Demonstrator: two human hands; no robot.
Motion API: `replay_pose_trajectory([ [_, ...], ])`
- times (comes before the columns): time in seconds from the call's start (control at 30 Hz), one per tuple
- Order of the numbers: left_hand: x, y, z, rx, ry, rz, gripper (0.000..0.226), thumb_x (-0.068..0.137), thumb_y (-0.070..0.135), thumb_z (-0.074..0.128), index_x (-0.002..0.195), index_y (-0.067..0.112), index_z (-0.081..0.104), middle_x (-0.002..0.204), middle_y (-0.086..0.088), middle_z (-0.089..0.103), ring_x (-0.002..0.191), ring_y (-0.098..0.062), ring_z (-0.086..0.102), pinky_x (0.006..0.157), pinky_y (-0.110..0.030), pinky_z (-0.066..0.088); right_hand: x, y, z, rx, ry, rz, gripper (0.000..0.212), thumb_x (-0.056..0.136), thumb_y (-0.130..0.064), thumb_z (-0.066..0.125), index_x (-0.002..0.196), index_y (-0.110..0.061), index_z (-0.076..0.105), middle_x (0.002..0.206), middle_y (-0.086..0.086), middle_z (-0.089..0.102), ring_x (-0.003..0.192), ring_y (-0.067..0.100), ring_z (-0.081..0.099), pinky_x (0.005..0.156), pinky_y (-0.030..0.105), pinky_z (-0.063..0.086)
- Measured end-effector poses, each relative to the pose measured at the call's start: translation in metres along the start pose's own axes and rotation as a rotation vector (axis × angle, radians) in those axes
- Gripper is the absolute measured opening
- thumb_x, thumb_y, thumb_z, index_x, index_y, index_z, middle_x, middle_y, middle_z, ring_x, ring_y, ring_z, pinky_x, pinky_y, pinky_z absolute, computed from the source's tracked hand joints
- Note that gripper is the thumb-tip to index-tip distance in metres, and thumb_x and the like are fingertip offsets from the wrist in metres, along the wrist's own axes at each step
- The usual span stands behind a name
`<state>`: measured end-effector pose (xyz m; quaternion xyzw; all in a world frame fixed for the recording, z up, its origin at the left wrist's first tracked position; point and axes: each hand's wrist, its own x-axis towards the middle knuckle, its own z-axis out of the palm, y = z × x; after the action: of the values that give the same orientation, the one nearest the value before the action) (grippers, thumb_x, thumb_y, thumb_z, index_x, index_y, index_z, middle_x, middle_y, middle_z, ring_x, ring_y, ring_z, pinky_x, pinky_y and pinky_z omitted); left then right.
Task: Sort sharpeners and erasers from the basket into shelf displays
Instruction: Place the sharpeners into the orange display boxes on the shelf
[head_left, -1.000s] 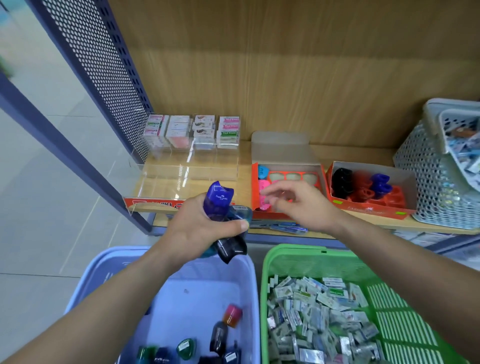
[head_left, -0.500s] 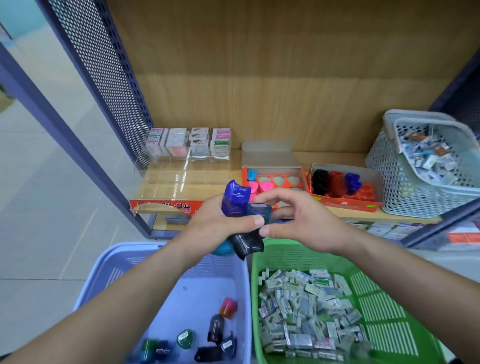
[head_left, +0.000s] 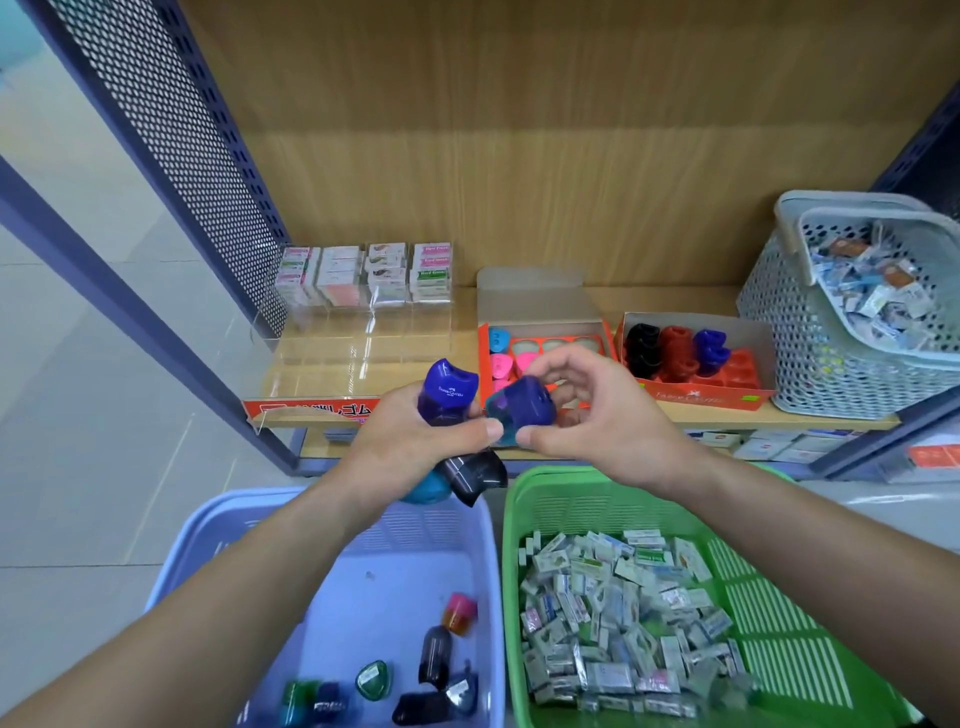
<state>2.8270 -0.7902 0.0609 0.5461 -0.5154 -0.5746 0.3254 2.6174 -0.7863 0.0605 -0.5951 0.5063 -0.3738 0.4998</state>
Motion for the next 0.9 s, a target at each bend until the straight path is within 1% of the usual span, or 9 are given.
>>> replay_pose_trajectory([
  [0.13,0.005,-0.005,-0.002,0.058,0.016,-0.010,0.027,0.075,0.016,0.087,0.092,0.007,0.068,0.078,0.005,0.069,0.070,-0.007,0.063,0.073,-0.021,0.050,0.003,0.002,0.002,0.016,-0.053,-0.026,0.051,0.069,-0.001,0.089,0.112,-0.018,0.068,0.106,-0.008,0.068,0.074,0.015,0.065,0.071,0.026,0.055],
  [0.27,0.008,-0.010,-0.003,0.094,0.011,-0.013,0.028,0.077,0.015,0.085,0.095,0.004,0.068,0.079,0.004,0.069,0.072,-0.007,0.064,0.074,-0.021,0.050,0.006,0.010,0.006,0.021,-0.082,-0.015,0.051,0.072,-0.003,0.088,0.117,-0.017,0.067,0.101,-0.015,0.068,0.069,0.011,0.062,0.066,0.020,0.050],
  [0.43,0.013,-0.017,-0.011,0.127,0.054,-0.039,0.031,0.073,0.017,0.088,0.094,0.007,0.068,0.076,0.005,0.069,0.070,-0.006,0.064,0.072,-0.021,0.051,0.011,0.021,0.003,-0.007,-0.037,0.006,0.047,0.078,0.005,0.080,0.113,-0.022,0.066,0.108,-0.003,0.064,0.074,0.013,0.065,0.071,0.026,0.054],
  [0.57,0.013,-0.019,-0.016,0.177,0.092,-0.055,0.027,0.073,0.017,0.088,0.090,0.010,0.069,0.068,0.009,0.067,0.062,0.000,0.061,0.062,-0.009,0.047,0.014,0.027,0.000,-0.078,-0.036,0.012,0.050,0.081,0.005,0.076,0.118,-0.026,0.064,0.112,-0.003,0.062,0.075,0.019,0.068,0.073,0.028,0.056],
  [0.67,0.012,-0.020,-0.019,0.188,0.091,-0.058,0.025,0.075,0.016,0.087,0.090,0.008,0.068,0.065,0.010,0.065,0.061,0.000,0.059,0.061,-0.008,0.046,0.018,0.036,-0.004,-0.117,-0.061,-0.004,0.048,0.090,-0.004,0.071,0.123,-0.039,0.065,0.114,0.003,0.067,0.075,0.037,0.068,0.073,0.045,0.055],
  [0.73,0.011,-0.021,-0.021,0.201,0.083,-0.057,0.026,0.076,0.017,0.087,0.091,0.007,0.068,0.066,0.009,0.064,0.062,-0.002,0.059,0.062,-0.010,0.047,0.023,0.046,-0.010,-0.158,-0.070,0.023,0.045,0.094,-0.011,0.068,0.120,-0.048,0.064,0.116,0.003,0.069,0.078,0.037,0.071,0.078,0.051,0.056],
  [0.8,0.011,-0.022,-0.023,0.216,0.071,-0.060,0.027,0.075,0.018,0.087,0.089,0.007,0.067,0.066,0.009,0.063,0.061,-0.002,0.058,0.061,-0.009,0.046,0.027,0.058,-0.019,-0.225,-0.078,0.060,0.047,0.095,-0.010,0.067,0.119,-0.050,0.064,0.109,-0.001,0.073,0.076,0.028,0.073,0.074,0.044,0.058],
  [0.87,0.011,-0.023,-0.025,0.214,0.062,-0.063,0.027,0.075,0.018,0.087,0.090,0.007,0.067,0.066,0.009,0.063,0.060,-0.001,0.057,0.060,-0.008,0.046,0.032,0.068,-0.030,-0.303,-0.075,0.103,0.052,0.093,-0.004,0.068,0.126,-0.044,0.062,0.093,-0.002,0.073,0.061,0.026,0.063,0.060,0.035,0.050],
  [0.9,0.011,-0.023,-0.025,0.216,0.059,-0.065,0.027,0.075,0.018,0.087,0.090,0.007,0.067,0.066,0.009,0.063,0.060,-0.001,0.058,0.060,-0.008,0.046,0.035,0.071,-0.034,-0.316,-0.060,0.128,0.055,0.091,-0.001,0.068,0.130,-0.039,0.061,0.092,-0.003,0.072,0.059,0.026,0.062,0.059,0.036,0.051],
])
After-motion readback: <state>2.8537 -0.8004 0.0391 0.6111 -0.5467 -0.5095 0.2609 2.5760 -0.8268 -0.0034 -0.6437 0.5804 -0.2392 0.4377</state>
